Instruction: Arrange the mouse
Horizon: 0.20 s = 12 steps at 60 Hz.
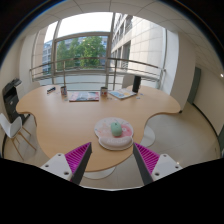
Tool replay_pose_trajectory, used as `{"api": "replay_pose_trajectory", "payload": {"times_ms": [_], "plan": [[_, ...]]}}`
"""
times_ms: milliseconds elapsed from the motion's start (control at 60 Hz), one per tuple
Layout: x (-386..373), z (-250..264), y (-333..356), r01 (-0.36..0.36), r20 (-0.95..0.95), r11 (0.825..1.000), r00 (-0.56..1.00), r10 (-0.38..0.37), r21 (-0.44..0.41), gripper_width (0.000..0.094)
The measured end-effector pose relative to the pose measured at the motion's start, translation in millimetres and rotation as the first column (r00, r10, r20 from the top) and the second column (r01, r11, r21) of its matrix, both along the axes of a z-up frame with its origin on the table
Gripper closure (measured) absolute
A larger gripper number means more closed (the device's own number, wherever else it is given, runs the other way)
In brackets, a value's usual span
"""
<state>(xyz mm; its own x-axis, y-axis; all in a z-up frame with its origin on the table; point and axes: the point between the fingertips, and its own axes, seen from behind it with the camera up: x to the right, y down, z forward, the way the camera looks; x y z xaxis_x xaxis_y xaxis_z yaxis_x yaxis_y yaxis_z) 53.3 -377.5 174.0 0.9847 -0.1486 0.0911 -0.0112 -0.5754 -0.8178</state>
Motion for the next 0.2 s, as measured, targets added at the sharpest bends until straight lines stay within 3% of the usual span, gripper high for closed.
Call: {"api": "replay_pose_trajectory", "payload": {"times_ms": [200], "plan": [[-9, 7, -32, 0.001, 0.011, 1.000, 1.000, -0.001, 0.010, 0.0088]]}}
